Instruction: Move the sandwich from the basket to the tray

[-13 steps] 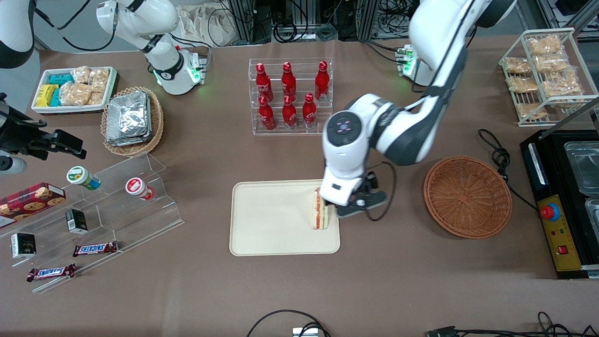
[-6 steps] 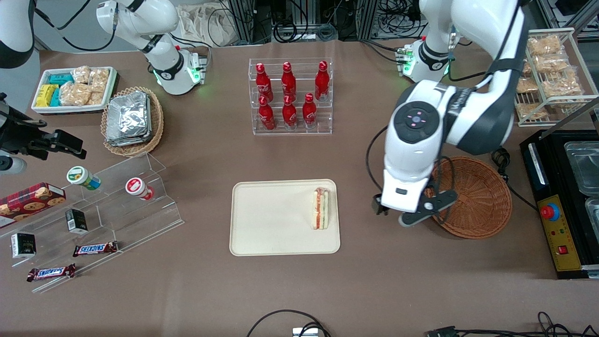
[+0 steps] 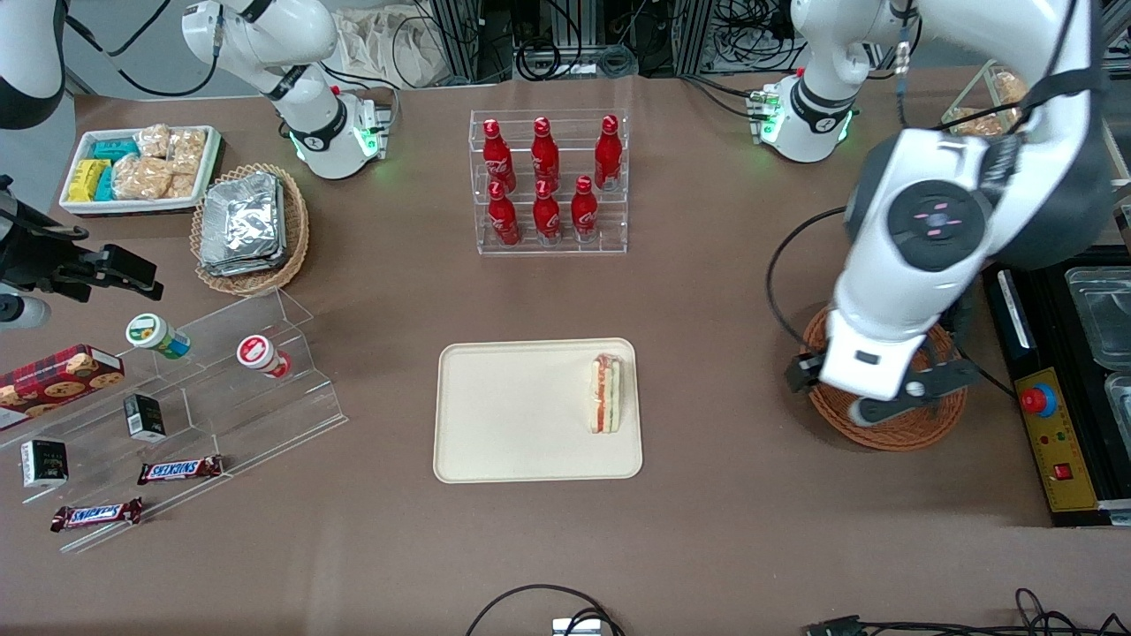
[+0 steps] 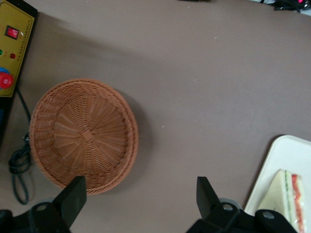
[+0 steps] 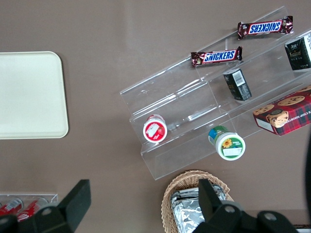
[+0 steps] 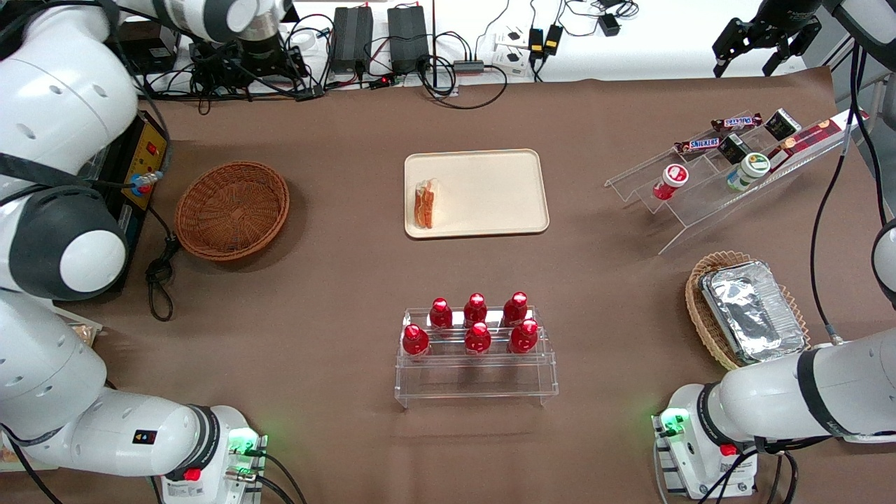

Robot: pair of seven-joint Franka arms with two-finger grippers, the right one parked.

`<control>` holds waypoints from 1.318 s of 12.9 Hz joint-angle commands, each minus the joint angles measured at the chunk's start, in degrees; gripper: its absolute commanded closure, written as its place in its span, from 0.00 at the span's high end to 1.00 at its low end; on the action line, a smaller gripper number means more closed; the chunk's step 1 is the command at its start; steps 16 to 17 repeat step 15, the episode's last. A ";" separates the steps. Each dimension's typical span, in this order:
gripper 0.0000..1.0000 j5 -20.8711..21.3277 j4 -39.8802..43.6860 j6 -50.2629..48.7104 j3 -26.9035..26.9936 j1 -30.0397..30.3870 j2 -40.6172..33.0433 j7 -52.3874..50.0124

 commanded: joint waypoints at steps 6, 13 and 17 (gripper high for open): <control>1.00 -8.36 -2.50 -7.69 -0.53 8.79 -8.11 19.83; 1.00 -13.99 -4.16 -13.76 4.48 8.88 -17.07 30.66; 1.00 -14.08 -4.34 -15.17 4.40 9.41 -18.48 30.84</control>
